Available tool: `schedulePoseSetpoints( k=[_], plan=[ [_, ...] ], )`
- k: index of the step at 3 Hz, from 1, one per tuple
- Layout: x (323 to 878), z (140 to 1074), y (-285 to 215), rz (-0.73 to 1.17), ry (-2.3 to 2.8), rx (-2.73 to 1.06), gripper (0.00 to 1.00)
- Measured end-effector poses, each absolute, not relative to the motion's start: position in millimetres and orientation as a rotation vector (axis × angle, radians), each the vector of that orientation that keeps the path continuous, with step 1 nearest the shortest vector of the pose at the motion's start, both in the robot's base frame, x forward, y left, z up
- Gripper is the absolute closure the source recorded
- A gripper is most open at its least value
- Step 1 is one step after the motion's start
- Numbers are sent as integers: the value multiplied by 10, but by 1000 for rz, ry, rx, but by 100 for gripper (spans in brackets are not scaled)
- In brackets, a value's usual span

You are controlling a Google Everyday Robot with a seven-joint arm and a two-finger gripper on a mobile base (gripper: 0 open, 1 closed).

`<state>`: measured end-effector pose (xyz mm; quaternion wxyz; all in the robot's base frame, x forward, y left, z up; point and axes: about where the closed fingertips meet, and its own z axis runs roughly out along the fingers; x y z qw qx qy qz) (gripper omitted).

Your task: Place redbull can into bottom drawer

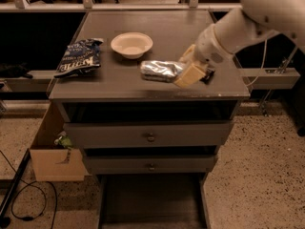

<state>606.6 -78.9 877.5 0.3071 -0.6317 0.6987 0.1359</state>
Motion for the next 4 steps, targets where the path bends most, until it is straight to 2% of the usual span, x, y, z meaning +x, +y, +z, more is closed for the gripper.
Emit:
schedulePoseSetpoints(
  k=[1, 3, 4],
  plan=[
    [5322, 8701, -1186, 305, 1885, -1635, 100],
    [5178, 8590, -1038, 339, 1849, -1595, 100],
    [4867, 8411, -839, 404, 1798, -1501, 100]
  ],
)
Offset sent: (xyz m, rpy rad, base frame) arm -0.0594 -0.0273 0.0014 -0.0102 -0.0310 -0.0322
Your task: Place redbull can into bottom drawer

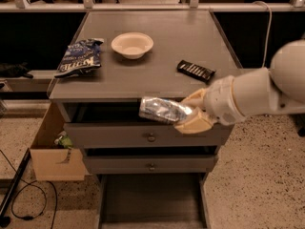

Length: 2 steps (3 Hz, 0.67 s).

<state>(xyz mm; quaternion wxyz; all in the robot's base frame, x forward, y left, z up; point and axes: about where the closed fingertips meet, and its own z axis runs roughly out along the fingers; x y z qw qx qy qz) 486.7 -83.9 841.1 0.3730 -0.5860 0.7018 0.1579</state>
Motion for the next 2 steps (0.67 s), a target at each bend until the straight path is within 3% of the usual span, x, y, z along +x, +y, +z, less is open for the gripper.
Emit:
schedulePoseSetpoints(
  k=[2],
  plan=[
    [4175, 7775, -891, 509, 1865, -1329, 100]
  ],
)
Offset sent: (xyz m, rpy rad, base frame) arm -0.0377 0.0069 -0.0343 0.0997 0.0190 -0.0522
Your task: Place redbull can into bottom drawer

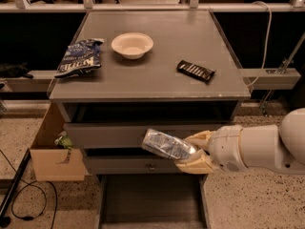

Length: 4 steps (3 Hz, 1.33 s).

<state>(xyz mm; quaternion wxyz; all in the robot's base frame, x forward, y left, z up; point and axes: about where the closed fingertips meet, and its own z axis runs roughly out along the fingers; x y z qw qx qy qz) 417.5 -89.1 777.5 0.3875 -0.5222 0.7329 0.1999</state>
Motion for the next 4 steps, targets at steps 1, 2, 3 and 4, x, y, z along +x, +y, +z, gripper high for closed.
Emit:
schedulePoseSetpoints(
  k=[1, 2, 3, 4],
  plan=[
    [4170, 7716, -876, 524, 1870, -1318, 100],
    [4156, 7578, -841, 560, 1881, -1291, 100],
    [4007, 7106, -886, 606, 1944, -1203, 100],
    [3872, 6638, -1061, 607, 1997, -1139, 100]
  ],
)
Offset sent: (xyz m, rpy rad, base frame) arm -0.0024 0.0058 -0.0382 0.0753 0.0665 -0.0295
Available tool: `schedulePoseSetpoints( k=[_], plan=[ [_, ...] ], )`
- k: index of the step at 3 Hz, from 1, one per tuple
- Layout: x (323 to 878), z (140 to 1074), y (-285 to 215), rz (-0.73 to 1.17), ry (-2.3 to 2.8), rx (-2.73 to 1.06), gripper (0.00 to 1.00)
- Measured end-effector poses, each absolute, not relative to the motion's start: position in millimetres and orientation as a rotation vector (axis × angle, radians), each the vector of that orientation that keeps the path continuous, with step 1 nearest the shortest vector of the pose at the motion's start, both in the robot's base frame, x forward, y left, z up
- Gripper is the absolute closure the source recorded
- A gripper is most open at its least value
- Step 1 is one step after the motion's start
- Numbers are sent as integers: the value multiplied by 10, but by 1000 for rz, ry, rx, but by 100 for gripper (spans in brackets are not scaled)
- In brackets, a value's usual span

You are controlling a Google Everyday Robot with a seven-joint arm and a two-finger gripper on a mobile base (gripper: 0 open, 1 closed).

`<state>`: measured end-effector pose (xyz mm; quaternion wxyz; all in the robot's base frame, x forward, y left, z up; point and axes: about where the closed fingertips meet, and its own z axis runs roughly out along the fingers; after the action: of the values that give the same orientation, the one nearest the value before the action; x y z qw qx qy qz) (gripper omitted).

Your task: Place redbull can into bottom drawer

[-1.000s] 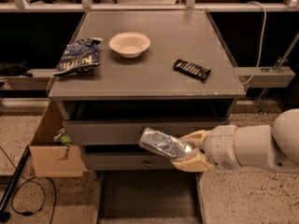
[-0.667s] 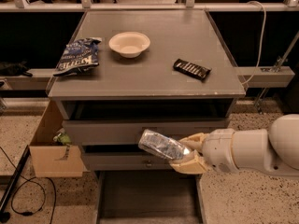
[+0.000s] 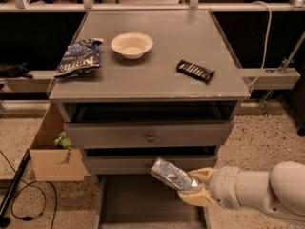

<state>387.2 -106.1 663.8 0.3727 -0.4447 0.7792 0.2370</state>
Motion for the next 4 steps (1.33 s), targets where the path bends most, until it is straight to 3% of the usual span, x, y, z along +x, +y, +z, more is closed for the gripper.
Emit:
schedulePoseSetpoints(
  k=[4],
  plan=[
    [4149, 5870, -1387, 513, 2041, -1249, 100]
  ],
)
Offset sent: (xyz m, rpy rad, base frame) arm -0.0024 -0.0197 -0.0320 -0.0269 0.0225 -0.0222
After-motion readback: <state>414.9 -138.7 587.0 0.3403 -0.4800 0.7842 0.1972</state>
